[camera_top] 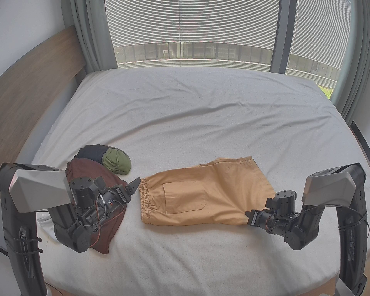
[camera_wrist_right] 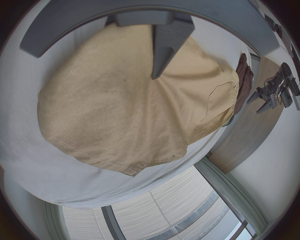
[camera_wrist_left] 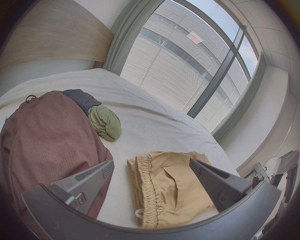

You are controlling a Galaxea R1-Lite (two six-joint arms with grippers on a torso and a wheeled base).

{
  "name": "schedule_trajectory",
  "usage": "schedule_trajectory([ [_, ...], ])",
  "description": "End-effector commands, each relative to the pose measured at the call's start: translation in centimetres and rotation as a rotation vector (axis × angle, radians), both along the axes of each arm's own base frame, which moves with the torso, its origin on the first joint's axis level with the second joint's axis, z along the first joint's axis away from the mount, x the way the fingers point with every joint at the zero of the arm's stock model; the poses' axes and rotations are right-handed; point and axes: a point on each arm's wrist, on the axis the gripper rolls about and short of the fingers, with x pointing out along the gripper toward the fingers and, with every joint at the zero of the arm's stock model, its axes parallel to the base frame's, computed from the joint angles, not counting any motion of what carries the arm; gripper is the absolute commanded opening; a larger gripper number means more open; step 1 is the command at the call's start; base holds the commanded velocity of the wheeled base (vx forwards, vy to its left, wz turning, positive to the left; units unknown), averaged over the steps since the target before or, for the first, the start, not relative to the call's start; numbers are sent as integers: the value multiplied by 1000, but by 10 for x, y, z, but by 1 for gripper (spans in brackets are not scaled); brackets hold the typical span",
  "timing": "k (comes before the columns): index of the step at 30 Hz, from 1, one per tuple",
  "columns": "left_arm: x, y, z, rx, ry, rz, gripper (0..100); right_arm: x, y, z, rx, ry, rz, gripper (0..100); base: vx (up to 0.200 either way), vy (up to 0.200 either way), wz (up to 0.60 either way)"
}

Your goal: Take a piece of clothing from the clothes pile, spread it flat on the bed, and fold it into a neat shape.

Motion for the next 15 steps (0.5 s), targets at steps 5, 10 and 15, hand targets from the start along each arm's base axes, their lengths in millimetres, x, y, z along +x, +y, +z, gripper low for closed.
schedule_trajectory([
  [5,-1,-1,-6,4,18,-5,100,-17,-7,-4,-13,37,-3,0,0,0,0],
  [10,-1,-2,-10,6,30,-11,100,-12,-4,1,6,-14,2,0,0,0,0],
  [15,-4,-5,-15,5,51,-33,100,-15,-4,-1,4,-7,5,100,0,0,0],
])
